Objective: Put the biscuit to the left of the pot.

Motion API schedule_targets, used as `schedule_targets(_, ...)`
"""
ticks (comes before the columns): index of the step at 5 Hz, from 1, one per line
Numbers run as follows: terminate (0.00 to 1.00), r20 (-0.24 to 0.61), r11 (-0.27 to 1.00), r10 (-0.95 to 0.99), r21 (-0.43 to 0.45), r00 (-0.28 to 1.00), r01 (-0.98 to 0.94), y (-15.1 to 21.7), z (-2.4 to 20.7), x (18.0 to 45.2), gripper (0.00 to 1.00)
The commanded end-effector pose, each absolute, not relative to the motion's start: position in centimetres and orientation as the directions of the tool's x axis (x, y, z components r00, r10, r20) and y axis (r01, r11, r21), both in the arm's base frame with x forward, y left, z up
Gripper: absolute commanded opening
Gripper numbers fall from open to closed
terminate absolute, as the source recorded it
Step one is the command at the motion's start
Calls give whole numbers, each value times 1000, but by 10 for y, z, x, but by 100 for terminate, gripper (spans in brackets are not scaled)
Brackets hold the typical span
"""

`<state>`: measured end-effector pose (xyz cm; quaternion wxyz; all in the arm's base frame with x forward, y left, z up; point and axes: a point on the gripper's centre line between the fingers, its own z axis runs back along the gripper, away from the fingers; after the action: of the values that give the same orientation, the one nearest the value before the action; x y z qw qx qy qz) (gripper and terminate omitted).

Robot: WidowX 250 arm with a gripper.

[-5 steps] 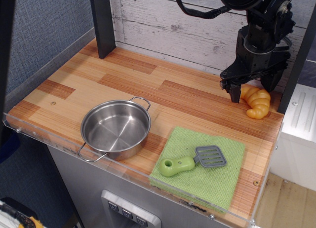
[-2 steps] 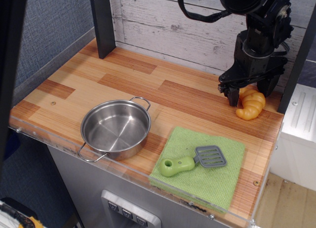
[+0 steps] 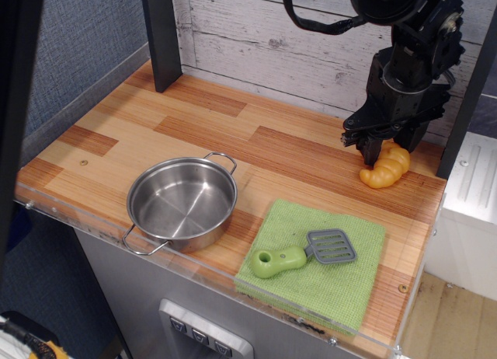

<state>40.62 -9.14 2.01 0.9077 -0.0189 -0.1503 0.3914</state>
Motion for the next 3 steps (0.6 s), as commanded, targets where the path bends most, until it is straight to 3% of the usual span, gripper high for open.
schedule_targets(1, 0, 281, 701, 711, -208, 645, -682, -96, 48, 407, 0)
schedule_targets(3, 0, 305, 729, 683, -237, 664, -642, -89, 80, 403, 0)
